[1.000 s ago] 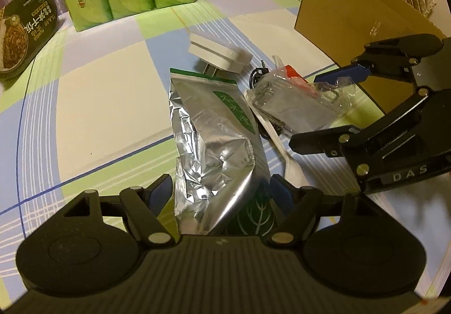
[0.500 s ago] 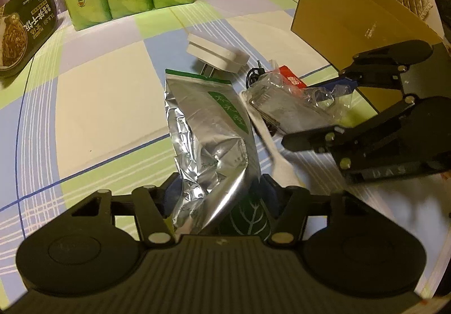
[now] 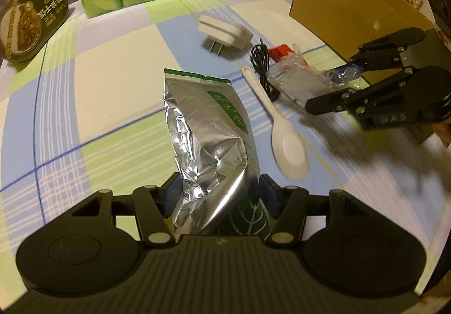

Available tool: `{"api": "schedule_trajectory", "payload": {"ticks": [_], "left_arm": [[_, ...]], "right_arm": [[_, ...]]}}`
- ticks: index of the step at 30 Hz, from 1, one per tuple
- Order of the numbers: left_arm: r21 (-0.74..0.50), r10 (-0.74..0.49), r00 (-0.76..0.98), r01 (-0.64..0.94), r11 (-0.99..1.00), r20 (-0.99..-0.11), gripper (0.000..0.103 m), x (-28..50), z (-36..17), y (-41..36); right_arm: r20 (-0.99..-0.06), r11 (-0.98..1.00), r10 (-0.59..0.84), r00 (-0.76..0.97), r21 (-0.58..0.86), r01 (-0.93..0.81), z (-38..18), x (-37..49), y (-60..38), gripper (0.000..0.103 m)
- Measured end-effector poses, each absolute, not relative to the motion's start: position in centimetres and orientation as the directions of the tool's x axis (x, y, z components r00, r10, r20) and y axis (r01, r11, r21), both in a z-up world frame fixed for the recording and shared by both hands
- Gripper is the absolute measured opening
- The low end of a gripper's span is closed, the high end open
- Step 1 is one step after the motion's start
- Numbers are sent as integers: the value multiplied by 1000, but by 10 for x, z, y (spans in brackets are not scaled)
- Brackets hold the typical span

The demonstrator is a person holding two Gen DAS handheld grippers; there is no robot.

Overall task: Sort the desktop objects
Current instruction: 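Lift the tea bag and clear bag with wire rack off the table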

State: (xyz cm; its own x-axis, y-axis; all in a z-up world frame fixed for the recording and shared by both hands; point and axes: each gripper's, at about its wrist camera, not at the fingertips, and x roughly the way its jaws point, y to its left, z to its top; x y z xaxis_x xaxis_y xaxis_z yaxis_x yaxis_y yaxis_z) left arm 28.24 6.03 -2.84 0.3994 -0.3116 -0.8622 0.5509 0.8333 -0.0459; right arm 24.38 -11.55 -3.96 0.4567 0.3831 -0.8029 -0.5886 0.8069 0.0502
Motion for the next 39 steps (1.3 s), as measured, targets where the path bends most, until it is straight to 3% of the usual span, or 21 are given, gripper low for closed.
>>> {"api": "schedule_trajectory", "payload": {"ticks": [10,13,15,17,18,28,31,33,39], "left_arm": [[-12,-333,371,653,758,-867,55,213,-14,67],[7,-313,387,639,770,-867,62,202,-11,71],[32,-300,409,634,772,-862,72,197,-8,71],[41,-302,431,626,779,-850,82,197,-6,70],[36,-306,436,620,784,-846,82,199,-5,70],[-46,-312,385,565,824,-869,82,236,-22,66],[-67,-316,359,563,824,-878,82,244,-27,63],[-74,-318,339,571,817,-885,82,248,-30,61],[-71,-315,310,602,795,-897,82,250,-35,55]], "right_arm": [[-809,785,390,441,42,-618,-34,169,-124,35],[-810,769,388,440,22,-639,-36,147,-124,36],[-805,763,387,450,5,-647,-37,136,-123,42],[-801,759,387,457,-5,-651,-39,130,-122,63],[-800,756,387,459,-10,-654,-40,128,-121,67],[-815,749,364,450,-32,-662,-52,131,-123,71],[-833,767,397,387,70,-638,-58,140,-130,76],[-835,780,429,344,152,-607,-60,146,-137,84],[-812,763,490,317,223,-607,-56,148,-143,92]]}}
